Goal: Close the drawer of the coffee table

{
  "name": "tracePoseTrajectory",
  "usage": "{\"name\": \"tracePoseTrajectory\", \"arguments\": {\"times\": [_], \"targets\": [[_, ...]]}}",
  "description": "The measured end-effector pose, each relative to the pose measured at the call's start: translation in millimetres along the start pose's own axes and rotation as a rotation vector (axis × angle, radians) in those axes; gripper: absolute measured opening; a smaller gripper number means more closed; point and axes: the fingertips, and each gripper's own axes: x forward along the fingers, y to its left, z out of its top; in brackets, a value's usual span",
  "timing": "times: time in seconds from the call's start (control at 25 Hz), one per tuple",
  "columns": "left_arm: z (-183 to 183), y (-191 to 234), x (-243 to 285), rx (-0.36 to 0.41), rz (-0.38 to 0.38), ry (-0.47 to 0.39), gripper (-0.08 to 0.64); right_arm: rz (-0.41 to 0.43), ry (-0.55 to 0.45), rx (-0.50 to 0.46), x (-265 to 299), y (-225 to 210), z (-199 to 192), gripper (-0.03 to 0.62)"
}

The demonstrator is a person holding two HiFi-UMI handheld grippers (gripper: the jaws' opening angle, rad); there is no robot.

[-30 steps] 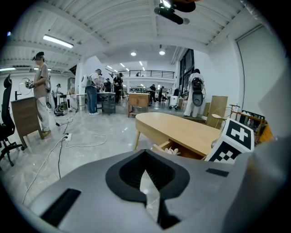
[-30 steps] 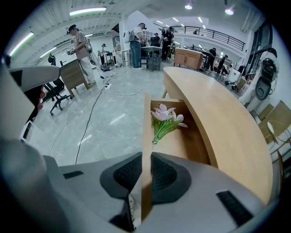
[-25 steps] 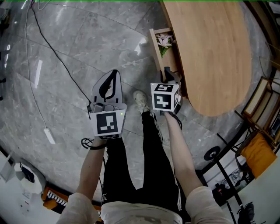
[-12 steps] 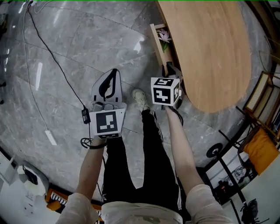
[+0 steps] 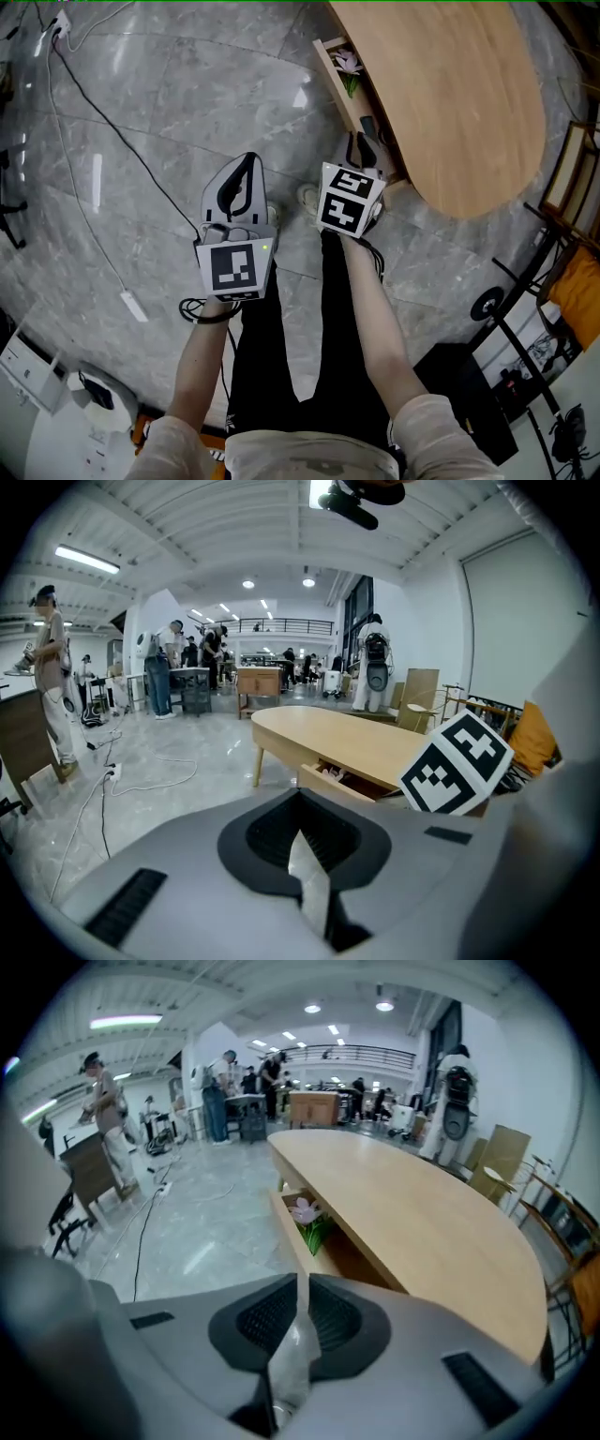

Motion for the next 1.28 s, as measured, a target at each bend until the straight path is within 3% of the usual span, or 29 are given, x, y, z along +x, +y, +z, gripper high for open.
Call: {"name": "tracePoseTrajectory", "arguments": {"times": [0.12,0.24,0.32,0.44,0.56,0.76,1.28], "targets": [[-0.2,2.8,-5.0,0.025,-0.035,0.006,0.009,-0.141,-0.069,0.214,-18.6,-1.9,-14.5,0.008],[-2.2,5.1,-7.3,0.057,-0.069,0.009,0.009,-0.318,-0.142,0.429,-30.4,-17.1,-27.4,0.006],[-8.0,2.7,-8.7,0.081,-0.096,0.019,0.009,-0.411,-0.169,0.532,-34.2,-28.5,-37.3,0.006],[-19.2,-2.5,-9.7,0.118,-0.138,0.041,0.009,-0.483,-0.173,0.629,-34.4,-38.5,-51.0,0.006],[-27.1,-8.8,-10.7,0.146,-0.177,0.056,0.009,-0.509,-0.171,0.654,-31.3,-38.7,-62.6,0.006],[-30.0,-17.3,-7.0,0.166,-0.22,0.059,0.009,-0.506,-0.164,0.6,-17.3,-36.1,-70.4,0.006],[-28.0,-20.0,18.4,0.167,-0.208,0.067,0.009,-0.513,-0.193,0.523,-11.7,-55.2,-69.5,0.006]]}}
